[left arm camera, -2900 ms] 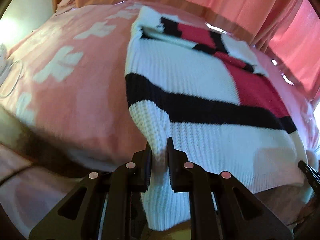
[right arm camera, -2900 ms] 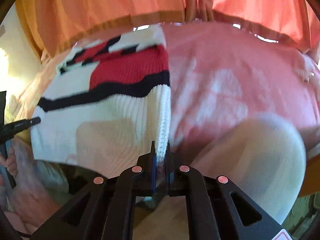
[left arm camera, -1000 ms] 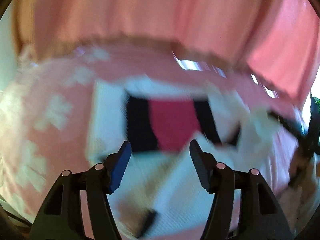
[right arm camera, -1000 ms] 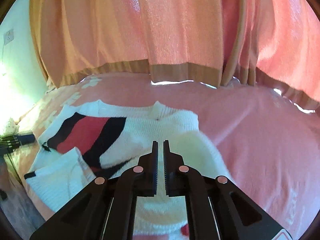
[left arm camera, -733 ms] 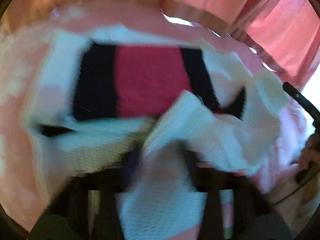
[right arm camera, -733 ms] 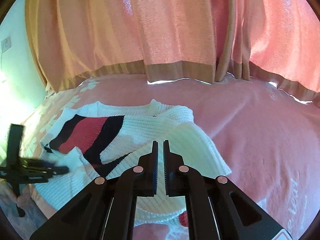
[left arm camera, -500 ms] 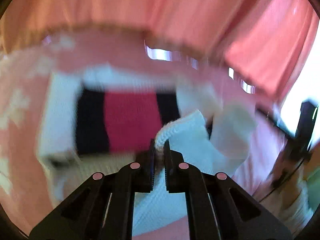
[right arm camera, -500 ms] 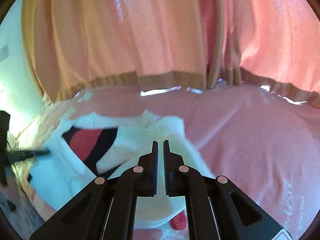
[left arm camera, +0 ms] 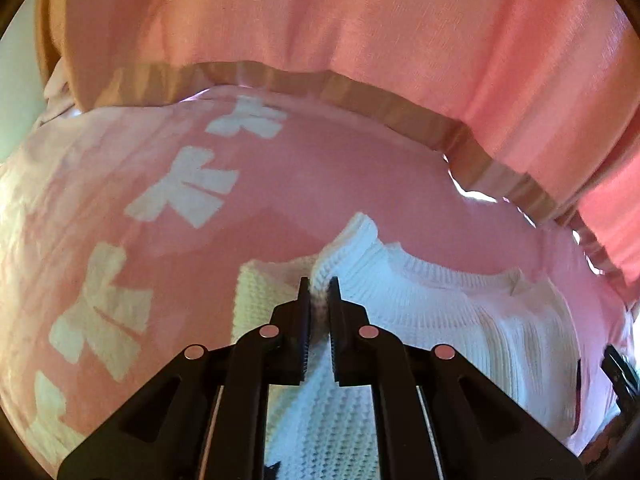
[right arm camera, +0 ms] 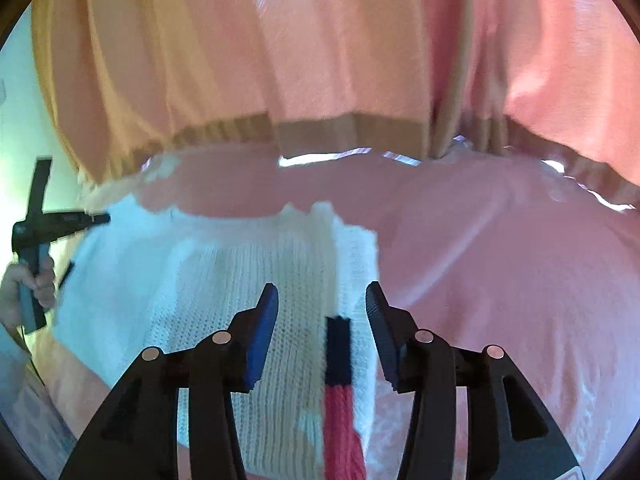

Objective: Fold small clothes

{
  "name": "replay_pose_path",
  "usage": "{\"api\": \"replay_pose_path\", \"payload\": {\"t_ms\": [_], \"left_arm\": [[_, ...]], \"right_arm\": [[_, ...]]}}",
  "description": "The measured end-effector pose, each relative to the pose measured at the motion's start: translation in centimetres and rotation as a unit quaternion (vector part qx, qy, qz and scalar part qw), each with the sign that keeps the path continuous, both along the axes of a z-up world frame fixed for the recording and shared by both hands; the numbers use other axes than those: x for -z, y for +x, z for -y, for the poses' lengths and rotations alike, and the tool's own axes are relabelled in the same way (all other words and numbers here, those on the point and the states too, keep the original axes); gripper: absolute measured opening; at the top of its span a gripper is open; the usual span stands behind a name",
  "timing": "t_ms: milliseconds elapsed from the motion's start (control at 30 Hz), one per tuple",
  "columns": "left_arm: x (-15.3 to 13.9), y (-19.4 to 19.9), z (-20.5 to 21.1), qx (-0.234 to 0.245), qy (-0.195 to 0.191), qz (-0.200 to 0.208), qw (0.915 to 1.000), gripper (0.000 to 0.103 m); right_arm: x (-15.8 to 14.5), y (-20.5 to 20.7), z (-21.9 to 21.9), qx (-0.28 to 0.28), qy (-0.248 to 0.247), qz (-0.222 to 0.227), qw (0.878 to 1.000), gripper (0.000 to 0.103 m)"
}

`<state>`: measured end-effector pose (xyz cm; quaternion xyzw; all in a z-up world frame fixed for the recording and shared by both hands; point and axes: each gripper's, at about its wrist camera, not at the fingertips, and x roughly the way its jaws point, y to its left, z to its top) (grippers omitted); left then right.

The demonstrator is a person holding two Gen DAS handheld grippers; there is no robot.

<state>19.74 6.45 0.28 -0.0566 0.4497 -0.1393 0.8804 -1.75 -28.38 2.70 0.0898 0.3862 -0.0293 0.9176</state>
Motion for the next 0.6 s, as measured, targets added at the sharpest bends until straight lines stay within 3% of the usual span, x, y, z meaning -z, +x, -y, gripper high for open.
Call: {"api": "replay_pose_path", "payload": {"t_ms": [100, 167, 200, 233, 333, 400, 500, 567, 600], "left_arm": [[-0.2, -1.2, 0.3, 0.004, 0.012, 0.009, 0.9999, 0.009], [0.2, -1.5, 0.3, 0.005, 0.002, -0.012, 0.9999, 0.009], [0.2, -1.6, 0.4, 0.007, -0.001, -0.016, 0.9998, 0.009], [0.2, -1.8, 0.3, 0.010, 0.001, -0.014, 0.9999, 0.009], [-0.5, -2.3, 0.8, 0.019, 0.004, 0.001, 0.9998, 0.009], [-0.8, -2.6, 1.0, 0.020, 0.002, 0.007, 0.9998, 0.010], [0.7, -2.1, 1.8, 0.018, 0.034, -0.015, 0.9991, 0.011], [1.8, -1.7, 2.2, 0.014, 0.060, -0.029, 0.9977, 0.011], [1.8, -1.7, 2.2, 0.009, 0.067, -0.033, 0.9971, 0.011]], "right_arm": [[2.1, 1.9, 0.2, 0.011, -0.015, -0.046, 0.999, 0.046], [3.3, 2.1, 0.1, 0.010, 0.005, -0.065, 0.998, 0.041], [3.7, 2.2, 0.0, 0.004, 0.007, -0.071, 0.997, 0.015], [3.8, 2.1, -0.2, 0.004, -0.005, -0.076, 0.997, 0.008], [1.6, 0.6, 0.5, 0.027, -0.011, -0.016, 0.999, 0.007], [1.1, -0.1, 1.9, 0.067, -0.014, 0.000, 0.998, 0.007], [5.3, 1.4, 3.9, 0.083, 0.015, -0.104, 0.991, 0.008], [5.6, 1.3, 3.2, 0.080, 0.013, -0.109, 0.991, 0.009], [4.6, 1.1, 2.6, 0.079, -0.008, -0.090, 0.993, 0.012]]}}
